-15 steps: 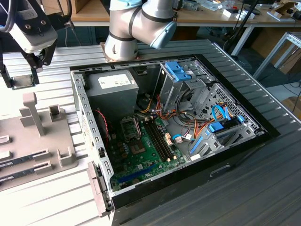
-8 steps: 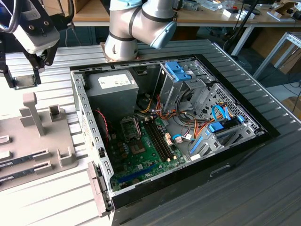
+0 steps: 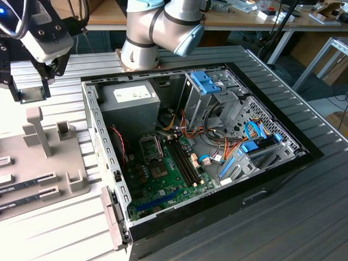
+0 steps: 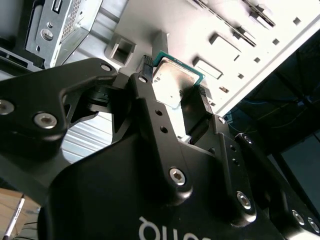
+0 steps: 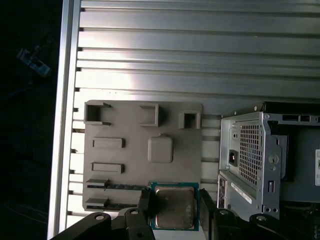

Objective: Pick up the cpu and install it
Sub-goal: 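Pick up the cpu and move it towards the insertion slot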

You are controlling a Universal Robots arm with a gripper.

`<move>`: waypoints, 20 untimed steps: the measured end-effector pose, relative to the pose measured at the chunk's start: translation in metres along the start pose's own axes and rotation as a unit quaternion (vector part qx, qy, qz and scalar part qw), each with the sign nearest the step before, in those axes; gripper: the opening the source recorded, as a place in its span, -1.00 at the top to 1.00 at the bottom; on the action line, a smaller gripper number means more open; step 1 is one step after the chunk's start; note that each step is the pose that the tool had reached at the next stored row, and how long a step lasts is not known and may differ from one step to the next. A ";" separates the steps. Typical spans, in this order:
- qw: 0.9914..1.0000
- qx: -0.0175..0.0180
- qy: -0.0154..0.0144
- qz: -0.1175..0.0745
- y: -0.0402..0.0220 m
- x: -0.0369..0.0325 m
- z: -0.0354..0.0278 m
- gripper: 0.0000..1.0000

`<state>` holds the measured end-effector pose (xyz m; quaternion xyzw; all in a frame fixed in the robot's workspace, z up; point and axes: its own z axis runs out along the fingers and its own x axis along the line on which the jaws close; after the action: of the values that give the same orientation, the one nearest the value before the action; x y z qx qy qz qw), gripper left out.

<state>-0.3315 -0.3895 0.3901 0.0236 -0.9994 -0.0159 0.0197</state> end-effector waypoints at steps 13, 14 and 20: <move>1.000 0.000 0.000 0.000 -0.0004 -0.0078 0.0016 0.05; 1.000 0.000 0.000 0.000 -0.0005 -0.0086 0.0018 0.05; 1.000 0.000 0.000 0.000 -0.0007 -0.0126 0.0025 0.05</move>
<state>-0.3190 -0.3895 0.3871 0.0236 -0.9994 -0.0159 0.0196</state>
